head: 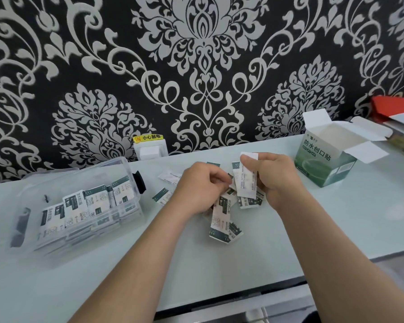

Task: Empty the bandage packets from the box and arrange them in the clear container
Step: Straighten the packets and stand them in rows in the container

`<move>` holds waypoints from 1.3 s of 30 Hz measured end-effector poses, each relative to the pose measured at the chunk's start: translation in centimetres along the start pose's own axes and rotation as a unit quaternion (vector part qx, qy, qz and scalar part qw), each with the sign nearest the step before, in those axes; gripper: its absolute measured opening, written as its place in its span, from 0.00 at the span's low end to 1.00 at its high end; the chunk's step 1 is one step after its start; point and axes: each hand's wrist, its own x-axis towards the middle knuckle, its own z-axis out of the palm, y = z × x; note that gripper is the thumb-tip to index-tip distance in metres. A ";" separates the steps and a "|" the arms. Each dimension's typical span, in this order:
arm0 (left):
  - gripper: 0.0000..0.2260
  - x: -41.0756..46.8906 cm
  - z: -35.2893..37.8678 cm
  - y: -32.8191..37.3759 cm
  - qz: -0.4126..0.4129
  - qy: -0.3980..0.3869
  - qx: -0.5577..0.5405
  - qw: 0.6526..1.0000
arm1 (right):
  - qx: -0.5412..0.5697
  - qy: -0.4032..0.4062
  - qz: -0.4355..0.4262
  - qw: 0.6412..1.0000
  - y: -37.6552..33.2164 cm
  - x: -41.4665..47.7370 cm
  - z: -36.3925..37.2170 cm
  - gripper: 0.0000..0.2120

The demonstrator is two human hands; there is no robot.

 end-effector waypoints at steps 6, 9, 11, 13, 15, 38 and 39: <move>0.01 -0.4 -1.1 0.6 0.002 0.068 -0.130 0.989 | 0.068 -0.034 0.026 0.997 -0.2 -0.2 0.5 0.06; 0.05 -0.5 -1.4 0.9 0.003 0.104 -0.169 0.980 | 0.087 -0.104 0.009 0.991 -0.3 -0.7 1.1 0.06; 0.07 -0.5 -1.8 0.9 -0.002 0.116 -0.203 0.972 | 0.092 -0.136 -0.002 0.986 -0.4 -1.0 1.4 0.06; 0.08 -0.7 -2.5 1.0 -0.003 0.111 -0.254 0.961 | 0.094 -0.145 -0.009 0.985 -0.6 -1.4 1.7 0.06; 0.10 -0.9 -3.3 1.0 -0.010 0.094 -0.287 0.953 | 0.110 -0.131 -0.013 0.985 -1.0 -1.7 1.9 0.06; 0.04 -1.5 -2.7 1.4 -0.060 0.139 -0.390 0.908 | -0.268 -0.068 -0.322 0.906 -0.1 -2.8 4.5 0.16; 0.04 -1.5 -2.6 1.4 -0.057 0.136 -0.394 0.907 | -0.283 -0.079 -0.296 0.909 -0.2 -2.7 4.2 0.17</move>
